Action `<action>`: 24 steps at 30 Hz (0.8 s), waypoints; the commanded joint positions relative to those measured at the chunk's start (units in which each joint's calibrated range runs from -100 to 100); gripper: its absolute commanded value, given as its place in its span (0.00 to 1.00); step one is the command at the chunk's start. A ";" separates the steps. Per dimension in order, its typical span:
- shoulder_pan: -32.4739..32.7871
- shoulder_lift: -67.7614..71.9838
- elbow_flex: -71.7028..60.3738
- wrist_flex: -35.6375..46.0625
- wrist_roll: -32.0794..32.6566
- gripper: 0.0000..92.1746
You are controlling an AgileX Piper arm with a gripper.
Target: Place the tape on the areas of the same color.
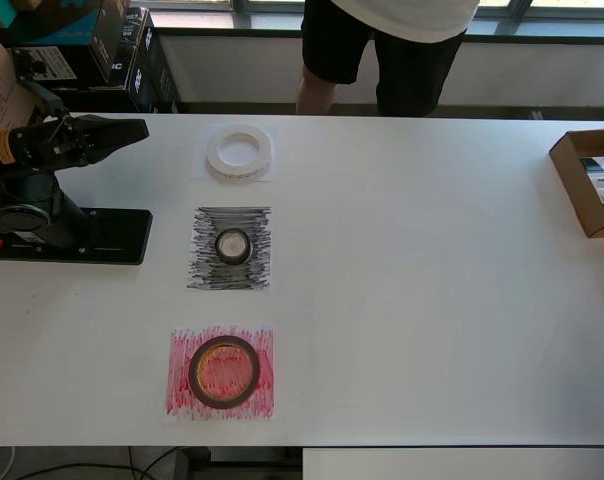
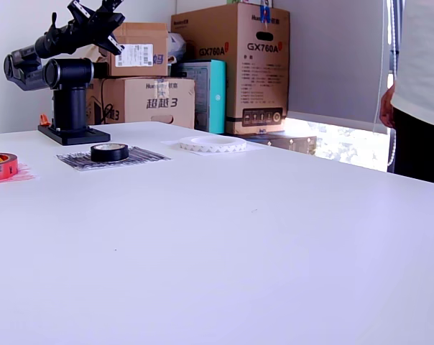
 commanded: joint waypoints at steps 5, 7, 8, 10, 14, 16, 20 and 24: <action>0.08 -0.36 -0.24 13.18 -0.32 0.00; 0.16 -0.36 -0.24 13.52 -0.32 0.00; 0.16 -0.36 -0.24 13.77 -0.32 0.00; -0.15 -0.18 -0.24 13.77 0.01 0.00; -0.47 0.39 -0.24 13.77 0.09 0.00; -0.47 0.48 -0.24 13.86 0.09 0.00; -0.47 0.48 -0.24 13.86 0.09 0.00; -0.47 0.48 -0.24 13.86 0.09 0.00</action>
